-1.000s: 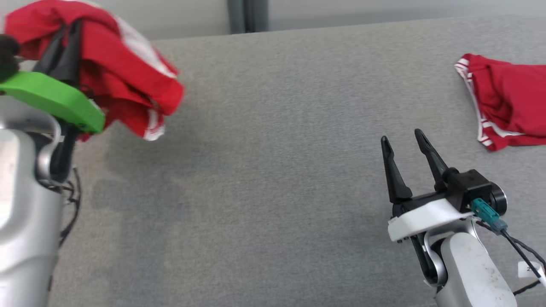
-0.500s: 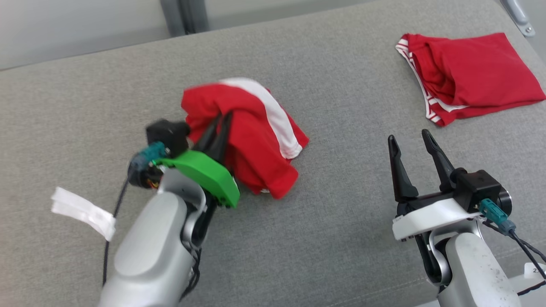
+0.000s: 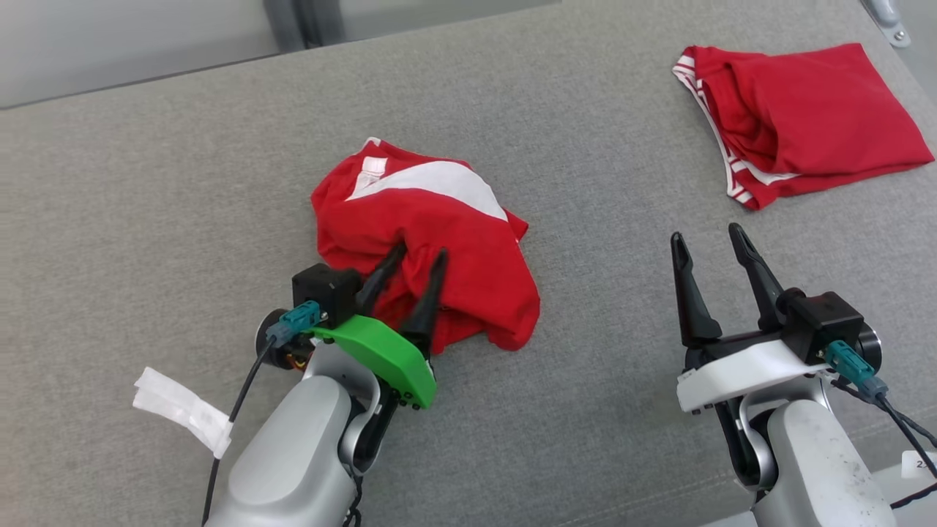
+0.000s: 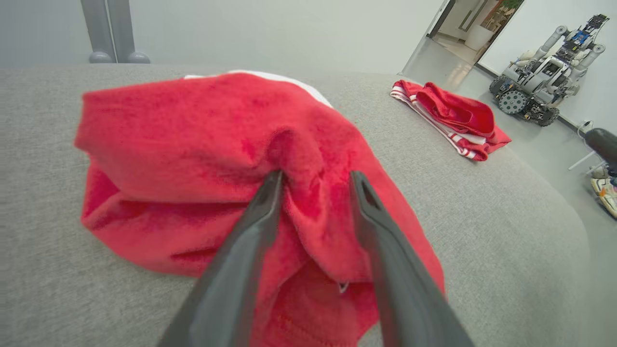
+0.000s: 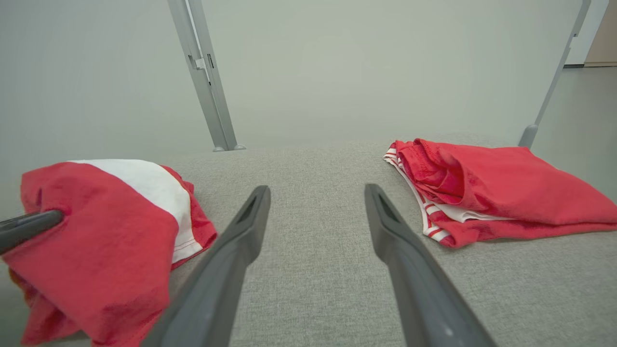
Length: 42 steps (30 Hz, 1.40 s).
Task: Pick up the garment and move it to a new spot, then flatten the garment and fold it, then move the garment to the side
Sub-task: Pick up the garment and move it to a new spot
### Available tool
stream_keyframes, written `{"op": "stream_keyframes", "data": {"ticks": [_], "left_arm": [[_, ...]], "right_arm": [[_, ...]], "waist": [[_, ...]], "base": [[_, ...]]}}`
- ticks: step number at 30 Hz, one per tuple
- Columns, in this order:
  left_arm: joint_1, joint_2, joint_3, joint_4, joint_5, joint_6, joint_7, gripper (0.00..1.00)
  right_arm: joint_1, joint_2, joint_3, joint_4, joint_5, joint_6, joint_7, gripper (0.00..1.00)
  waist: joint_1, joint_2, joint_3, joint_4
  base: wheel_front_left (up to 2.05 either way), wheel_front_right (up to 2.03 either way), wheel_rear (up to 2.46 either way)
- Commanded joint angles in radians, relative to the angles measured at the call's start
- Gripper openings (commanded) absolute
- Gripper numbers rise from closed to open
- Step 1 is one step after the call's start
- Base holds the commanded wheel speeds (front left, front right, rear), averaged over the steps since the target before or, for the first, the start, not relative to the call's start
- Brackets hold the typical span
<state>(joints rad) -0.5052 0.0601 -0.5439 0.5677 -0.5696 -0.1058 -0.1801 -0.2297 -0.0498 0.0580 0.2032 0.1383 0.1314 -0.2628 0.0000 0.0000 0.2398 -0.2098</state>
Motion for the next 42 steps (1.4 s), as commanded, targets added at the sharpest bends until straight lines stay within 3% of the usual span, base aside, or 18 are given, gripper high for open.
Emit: {"op": "stream_keyframes", "data": {"ticks": [1, 12, 19, 29, 34, 42], "left_arm": [[0.013, 0.001, -0.001, -0.012, -0.004, -0.004, -0.011, 1.0], [0.083, 0.06, 0.031, -0.175, 0.003, 0.035, -0.057, 1.0], [0.207, 0.122, 0.09, -0.291, 0.009, 0.111, -0.073, 1.0], [0.425, 0.158, 0.215, -0.402, 0.004, 0.2, -0.085, 1.0], [0.512, 0.15, 0.27, -0.433, 0.043, 0.213, -0.085, 1.0], [0.563, 0.112, 0.314, -0.44, 0.076, 0.189, -0.085, 1.0]], "right_arm": [[0.006, -0.002, -0.001, 0.005, -0.004, -0.001, -0.003, 1.0], [0.032, -0.001, 0.004, 0.026, -0.027, -0.001, -0.003, 1.0], [0.061, -0.002, 0.001, 0.026, -0.039, -0.001, -0.003, 1.0], [0.127, -0.002, -0.018, -0.003, -0.009, -0.001, -0.003, 1.0], [0.143, -0.002, -0.011, -0.004, 0.017, -0.001, -0.003, 1.0], [0.145, -0.002, 0.001, 0.014, 0.022, -0.001, -0.003, 1.0]], "waist": [[0.0, 0.0, -0.03, 0.028], [0.0, 0.0, -0.147, 0.084], [0.0, 0.0, -0.205, 0.118], [0.0, 0.0, -0.235, 0.157], [0.0, 0.0, -0.236, 0.163], [0.0, 0.0, -0.237, 0.169]], "base": [[0.0, 0.0, 0.0], [0.0, 0.0, 0.0], [0.0, 0.0, 0.0], [0.0, 0.0, 0.0], [0.0, 0.0, 0.0], [0.0, 0.0, 0.0]]}}
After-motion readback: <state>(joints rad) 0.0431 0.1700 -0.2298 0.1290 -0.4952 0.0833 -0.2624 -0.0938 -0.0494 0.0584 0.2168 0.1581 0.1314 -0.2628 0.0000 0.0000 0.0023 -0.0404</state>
